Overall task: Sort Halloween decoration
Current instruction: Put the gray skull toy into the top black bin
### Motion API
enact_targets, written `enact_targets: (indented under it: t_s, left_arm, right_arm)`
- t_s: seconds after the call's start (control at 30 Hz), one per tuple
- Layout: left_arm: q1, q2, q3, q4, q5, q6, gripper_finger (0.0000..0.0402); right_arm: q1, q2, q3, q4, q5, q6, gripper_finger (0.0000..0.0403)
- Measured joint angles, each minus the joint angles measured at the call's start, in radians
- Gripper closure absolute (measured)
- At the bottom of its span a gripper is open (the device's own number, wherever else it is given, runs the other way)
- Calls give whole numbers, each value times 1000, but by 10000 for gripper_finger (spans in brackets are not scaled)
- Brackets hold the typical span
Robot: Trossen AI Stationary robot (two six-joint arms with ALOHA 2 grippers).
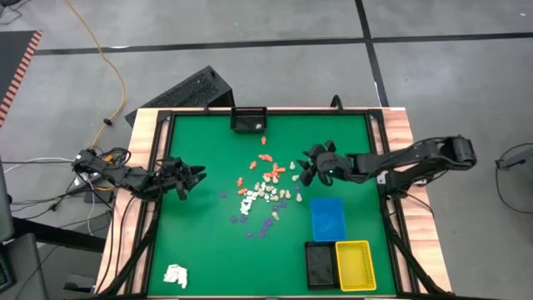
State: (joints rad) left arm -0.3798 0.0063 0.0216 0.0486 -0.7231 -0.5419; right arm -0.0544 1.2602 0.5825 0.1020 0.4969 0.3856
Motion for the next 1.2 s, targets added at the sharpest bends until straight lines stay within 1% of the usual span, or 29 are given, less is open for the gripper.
enact_targets:
  t_s: [0.2, 0.4, 0.53, 0.67, 0.8, 0.97, 1.03, 1.1, 1.2]
  left_arm:
    - [0, 0, 0, 1, 0, -2, 213]
    - [0, 0, 0, -1, 0, -4, 213]
    - [0, 0, 0, -2, 0, -3, 213]
    - [0, 0, 0, -2, 0, -3, 213]
    - [0, 0, 0, -3, 0, -3, 213]
    - [0, 0, 0, -3, 0, -2, 213]
    - [0, 0, 0, -3, 0, -2, 213]
    - [0, 0, 0, -4, 0, -2, 213]
    - [0, 0, 0, -4, 0, -2, 213]
  right_arm:
    - [-46, 152, 0, 147, -80, -14, 213]
    - [-54, 242, 0, 193, -80, 55, 213]
    - [-54, 275, 1, 201, -76, 68, 213]
    - [-61, 335, 1, 231, -71, 79, 213]
    - [-61, 399, 21, 230, -73, 80, 213]
    - [-60, 444, 52, 223, -69, 82, 215]
    - [-61, 447, 56, 223, -67, 89, 223]
    - [-61, 447, 56, 214, -54, 117, 241]
    - [-64, 441, 56, 190, -45, 150, 287]
